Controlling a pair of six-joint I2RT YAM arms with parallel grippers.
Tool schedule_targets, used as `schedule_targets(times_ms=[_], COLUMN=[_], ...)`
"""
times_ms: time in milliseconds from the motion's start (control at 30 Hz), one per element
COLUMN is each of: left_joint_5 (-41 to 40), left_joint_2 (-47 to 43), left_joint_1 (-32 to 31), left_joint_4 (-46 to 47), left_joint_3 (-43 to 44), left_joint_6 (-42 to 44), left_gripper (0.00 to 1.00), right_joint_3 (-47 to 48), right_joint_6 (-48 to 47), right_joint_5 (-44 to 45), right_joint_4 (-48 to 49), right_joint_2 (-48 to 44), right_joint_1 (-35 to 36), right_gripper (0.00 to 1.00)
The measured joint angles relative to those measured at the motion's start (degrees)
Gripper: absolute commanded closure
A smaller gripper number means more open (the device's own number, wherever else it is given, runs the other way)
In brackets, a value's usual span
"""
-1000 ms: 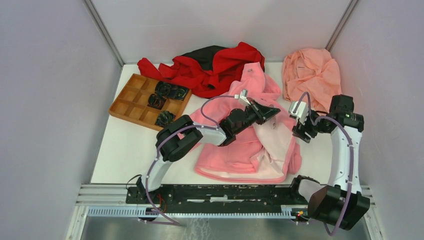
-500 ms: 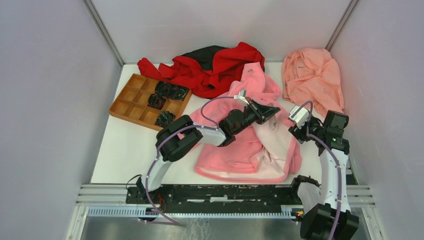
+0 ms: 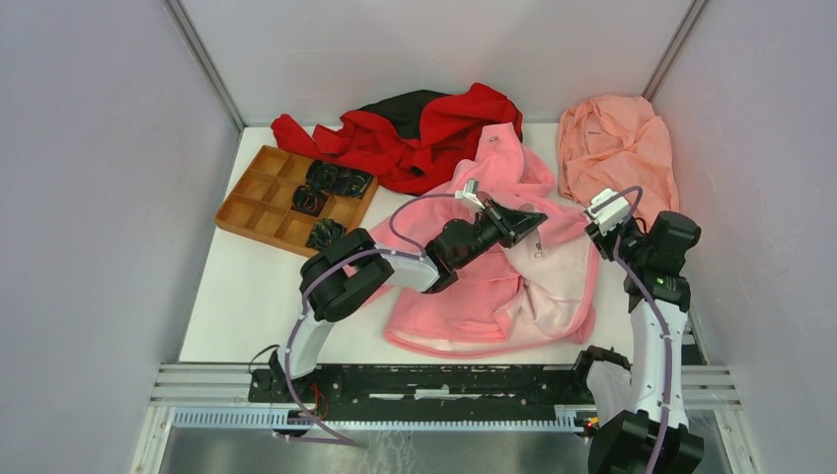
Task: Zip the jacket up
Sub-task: Adjust the jacket at the center of the board.
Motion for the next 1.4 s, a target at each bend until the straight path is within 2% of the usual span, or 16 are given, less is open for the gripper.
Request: schedule_targets(times_ms=[133, 233, 300, 367, 500, 633, 867, 1133, 1400], left_joint_5=[-0.37, -1.29, -2.01, -3.26, -6.45, -10.27, -13.70, -15.23, -14.73], left_joint_2=[-1.16, -1.92, -2.34, -3.02, -4.48, -4.72, -1.73, 2.58, 6.80], left_joint_1=[0.00, -0.09, -0.24, -0.68, -2.25, -4.24, -6.93, -8.70, -9.01], left_joint_4=[2.05, 3.72, 4.46, 5.18, 7.41, 10.12, 14.82, 14.82, 12.63], left_joint_3=[-1.92, -3.85, -5.27, -7.21, -11.21, -13.33, -11.69, -10.45, -6.73], left_joint_6=[-1.53, -3.63, -4.85, -5.90, -6.56, -7.30, -9.01, -9.01, -8.94], left_gripper=[0.98, 0.98, 0.98, 0.98, 0.98, 0.96, 0.93, 0.86, 0.83], right_joint_3=[0.00, -0.02, 0.00, 0.13, 1.44, 2.95, 3.37, 3.37, 3.37], right_joint_6=[2.36, 2.82, 3.10, 3.30, 2.60, 0.50, -2.01, -4.35, -4.98], right_joint_5=[-0.48, -2.16, -4.11, -6.21, -8.63, -8.79, -6.14, -5.18, -5.88], right_joint_4=[1.88, 2.34, 2.25, 1.55, -1.97, -5.88, -10.45, -13.27, -14.53], right_joint_2=[1.36, 2.91, 3.89, 4.92, 5.33, 3.65, 2.19, 3.21, 3.80], right_joint_1=[-0.04, -0.09, -0.11, -0.15, -0.52, -0.66, -1.29, -3.08, -5.90], right_gripper=[0.57, 0.75, 0.84, 0.90, 0.96, 0.99, 0.99, 0.98, 0.96])
